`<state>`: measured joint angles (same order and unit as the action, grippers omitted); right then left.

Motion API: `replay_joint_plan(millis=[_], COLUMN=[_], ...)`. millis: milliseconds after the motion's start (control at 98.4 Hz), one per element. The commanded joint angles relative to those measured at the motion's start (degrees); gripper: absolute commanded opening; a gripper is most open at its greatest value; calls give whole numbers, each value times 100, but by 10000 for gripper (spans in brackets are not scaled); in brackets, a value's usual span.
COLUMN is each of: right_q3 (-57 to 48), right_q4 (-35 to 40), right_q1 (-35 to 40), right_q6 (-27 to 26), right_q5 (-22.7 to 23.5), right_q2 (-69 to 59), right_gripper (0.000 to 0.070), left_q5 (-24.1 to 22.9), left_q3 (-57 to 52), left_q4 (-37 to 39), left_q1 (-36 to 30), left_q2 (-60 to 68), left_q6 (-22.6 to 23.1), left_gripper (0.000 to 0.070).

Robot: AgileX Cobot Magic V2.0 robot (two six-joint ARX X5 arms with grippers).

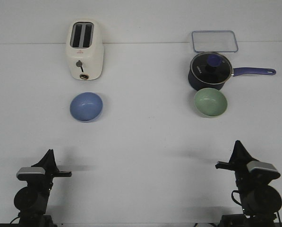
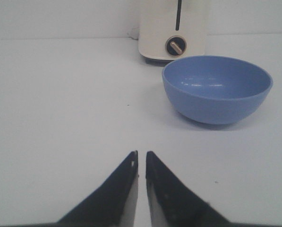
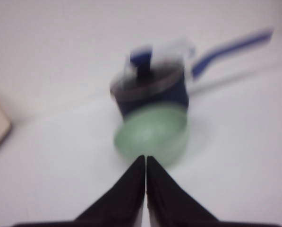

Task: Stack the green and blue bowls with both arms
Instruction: 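Reach the right gripper forward and grasp the rim of the pale green bowl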

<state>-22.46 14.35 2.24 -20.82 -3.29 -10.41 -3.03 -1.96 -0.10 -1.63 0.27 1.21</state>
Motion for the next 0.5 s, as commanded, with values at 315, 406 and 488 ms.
replay_joint_plan(millis=[315, 406, 488], right_q3=[-2608, -3091, -3484], right_q4=[629, 634, 634], right_q1=[-52, -216, -396], right_q6=[358, 428, 433], right_q5=[-166, -164, -74], right_q2=[-4148, -5160, -5998], right_gripper=[469, 468, 468], left_q5=[7, 9, 9], left_q3=[116, 116, 116], left_q4=[63, 63, 61], left_q1=[7, 7, 7], left_q2=[-9, -9, -9], left_q6=[72, 72, 72], left_gripper=[15, 15, 15])
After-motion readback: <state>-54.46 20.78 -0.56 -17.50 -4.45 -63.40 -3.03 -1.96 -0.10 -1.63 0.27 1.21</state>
